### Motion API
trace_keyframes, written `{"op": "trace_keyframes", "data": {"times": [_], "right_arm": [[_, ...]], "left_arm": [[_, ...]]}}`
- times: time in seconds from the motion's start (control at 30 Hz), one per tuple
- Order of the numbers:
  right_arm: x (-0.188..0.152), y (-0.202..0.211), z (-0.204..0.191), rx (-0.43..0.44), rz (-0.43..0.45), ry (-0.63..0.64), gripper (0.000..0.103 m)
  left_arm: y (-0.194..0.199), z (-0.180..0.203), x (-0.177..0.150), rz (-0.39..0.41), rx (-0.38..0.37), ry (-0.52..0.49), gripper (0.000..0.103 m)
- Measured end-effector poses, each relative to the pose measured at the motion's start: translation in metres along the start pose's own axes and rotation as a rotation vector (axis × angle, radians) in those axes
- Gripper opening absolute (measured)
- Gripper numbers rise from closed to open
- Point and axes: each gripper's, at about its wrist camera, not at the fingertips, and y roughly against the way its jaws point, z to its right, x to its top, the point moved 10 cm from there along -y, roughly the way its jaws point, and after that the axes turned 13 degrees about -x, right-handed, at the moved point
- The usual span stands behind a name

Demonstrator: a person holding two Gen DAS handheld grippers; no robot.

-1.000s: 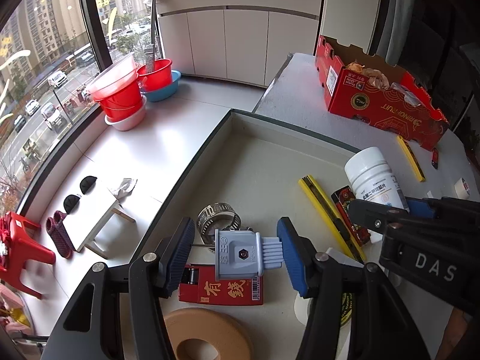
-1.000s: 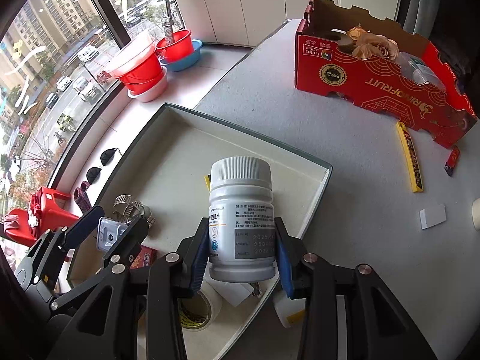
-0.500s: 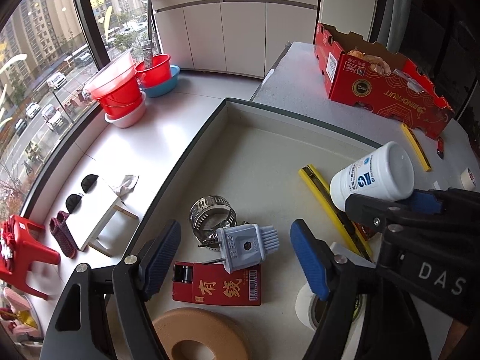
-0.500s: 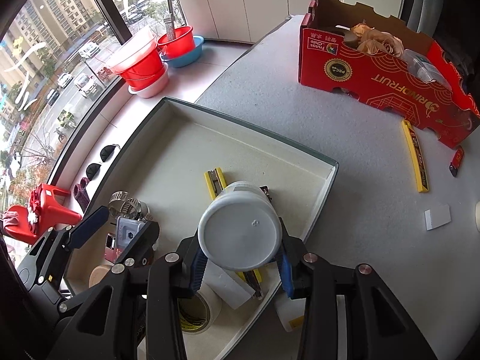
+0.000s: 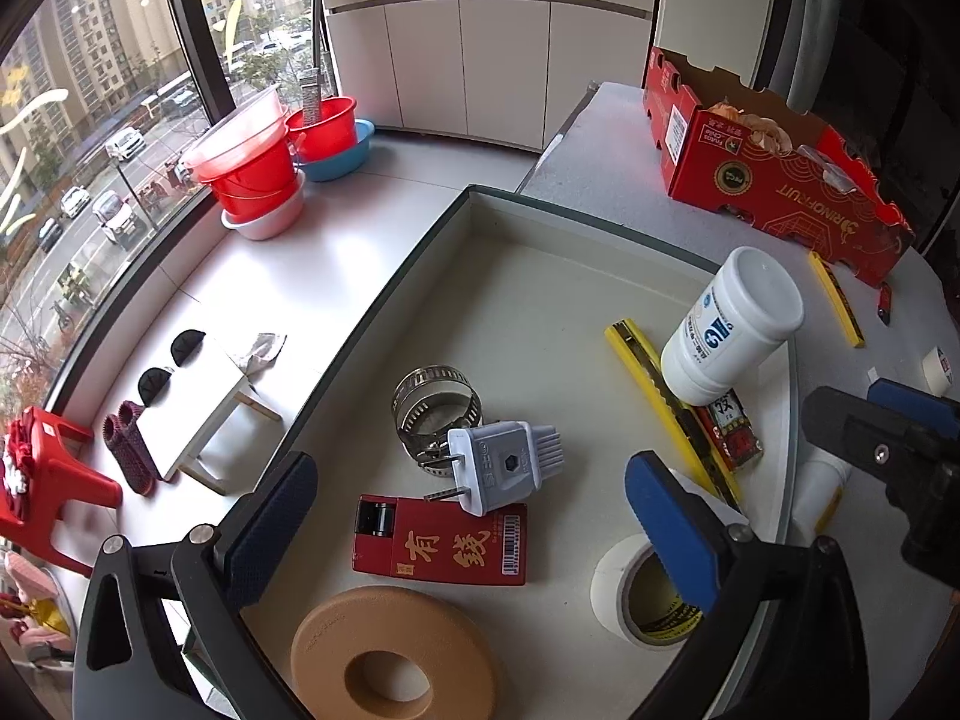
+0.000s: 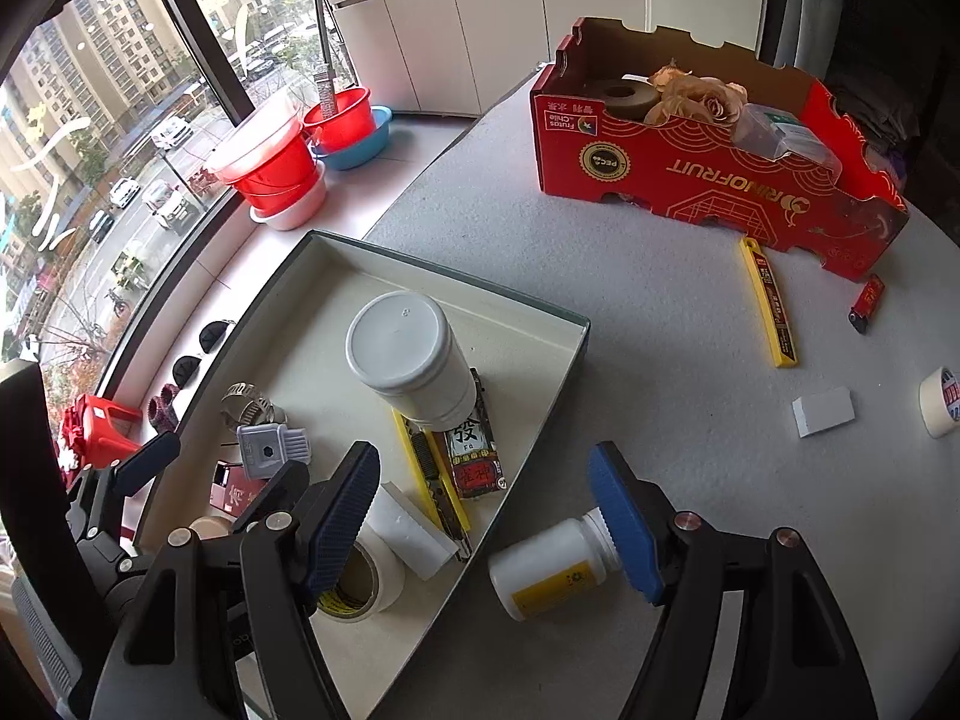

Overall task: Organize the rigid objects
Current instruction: 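Grasp the yellow-label pill bottle with the right gripper while the left gripper grasps the white block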

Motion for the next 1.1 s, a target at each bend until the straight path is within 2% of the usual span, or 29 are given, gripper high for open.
{"op": "trace_keyframes", "data": {"times": [0.17,0.33,0.47,0.63,0.8,0.9,1.1], "right_arm": [[-0.012,0.011,0.031,-0.011,0.012,-0.048,0.073],[-0.039,0.01,0.063,-0.034,-0.008,-0.094,0.073],[-0.064,-0.001,0.074,-0.066,-0.033,-0.065,0.073],[-0.073,-0.012,0.058,-0.047,-0.017,0.031,0.073],[-0.067,-0.017,0.028,-0.039,0.062,0.197,0.073],[-0.063,-0.024,0.016,-0.072,0.099,0.278,0.073],[-0.055,-0.039,0.006,-0.096,0.116,0.323,0.073]], "left_arm": [[0.008,0.007,-0.005,0.002,-0.004,-0.01,0.103],[0.019,0.018,-0.014,0.009,-0.022,-0.034,0.103],[0.023,0.028,-0.024,-0.002,-0.051,-0.038,0.103],[0.026,0.035,-0.036,-0.019,-0.064,-0.047,0.103],[0.028,0.032,-0.038,-0.025,-0.062,-0.046,0.103],[0.028,0.032,-0.037,-0.028,-0.059,-0.04,0.103],[0.031,0.039,-0.035,-0.031,-0.063,-0.042,0.103]]}}
